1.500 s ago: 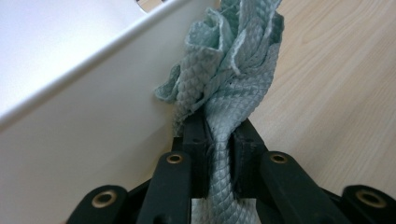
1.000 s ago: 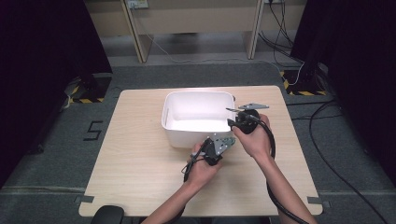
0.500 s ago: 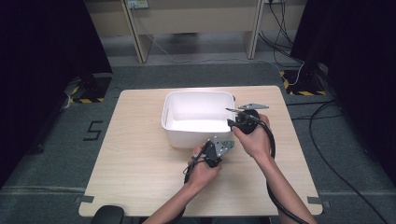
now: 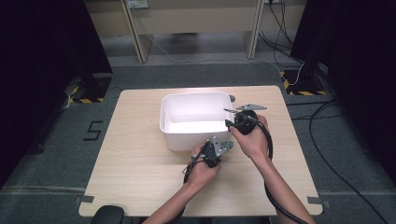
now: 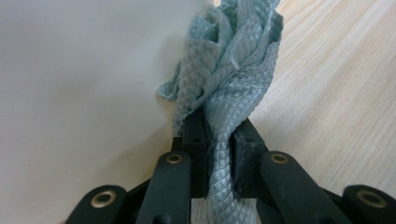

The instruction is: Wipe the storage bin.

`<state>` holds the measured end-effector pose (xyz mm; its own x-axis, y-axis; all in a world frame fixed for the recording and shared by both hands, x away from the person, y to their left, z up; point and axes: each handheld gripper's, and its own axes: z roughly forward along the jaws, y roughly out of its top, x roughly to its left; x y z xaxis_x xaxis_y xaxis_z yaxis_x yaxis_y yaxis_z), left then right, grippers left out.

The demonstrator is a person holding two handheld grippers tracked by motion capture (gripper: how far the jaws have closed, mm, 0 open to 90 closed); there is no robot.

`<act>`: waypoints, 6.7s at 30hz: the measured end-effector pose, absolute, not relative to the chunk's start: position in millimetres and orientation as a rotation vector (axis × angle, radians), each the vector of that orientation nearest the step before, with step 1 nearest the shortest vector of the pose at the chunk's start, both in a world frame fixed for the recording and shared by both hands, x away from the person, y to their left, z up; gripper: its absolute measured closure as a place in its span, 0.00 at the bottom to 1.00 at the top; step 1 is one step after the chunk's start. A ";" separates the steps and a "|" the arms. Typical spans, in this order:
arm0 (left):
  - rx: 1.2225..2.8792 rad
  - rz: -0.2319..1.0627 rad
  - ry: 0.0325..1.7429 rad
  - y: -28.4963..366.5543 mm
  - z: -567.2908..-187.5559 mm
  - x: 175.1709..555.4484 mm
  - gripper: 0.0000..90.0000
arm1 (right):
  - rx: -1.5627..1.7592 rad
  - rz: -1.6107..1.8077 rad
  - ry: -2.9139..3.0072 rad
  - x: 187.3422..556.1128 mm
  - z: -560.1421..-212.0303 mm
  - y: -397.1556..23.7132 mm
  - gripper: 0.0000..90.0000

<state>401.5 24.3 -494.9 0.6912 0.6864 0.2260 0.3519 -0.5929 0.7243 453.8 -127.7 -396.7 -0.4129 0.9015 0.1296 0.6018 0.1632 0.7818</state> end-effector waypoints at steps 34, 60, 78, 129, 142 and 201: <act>2.048 0.773 1.090 218.5 -438.2 360.1 0.88 | 1.468 1.123 2.104 454.5 -390.2 -129.3 0.72; 1.975 0.765 1.199 262.6 -438.6 383.3 0.87 | 1.330 1.062 2.219 457.7 -363.1 -145.5 0.82; 2.021 0.732 1.117 241.9 -444.0 366.1 0.87 | 1.352 1.017 2.311 403.5 -393.7 -144.1 1.00; 2.164 0.732 0.954 187.1 -433.3 406.4 0.87 | 1.437 1.086 2.168 449.0 -386.9 -126.6 0.84; 2.106 0.756 0.870 188.5 -419.6 346.3 0.87 | 1.390 1.211 2.136 425.3 -373.4 -121.3 0.75; 2.209 0.529 0.651 162.8 -428.7 356.4 0.87 | 1.309 1.080 2.198 426.5 -389.9 -104.0 0.78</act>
<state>356.4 162.8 -428.7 0.7844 0.5980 0.1649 0.2837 -0.5822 0.7619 426.5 -104.0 -389.9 -0.5046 0.8603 0.0722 0.5830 0.2779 0.7635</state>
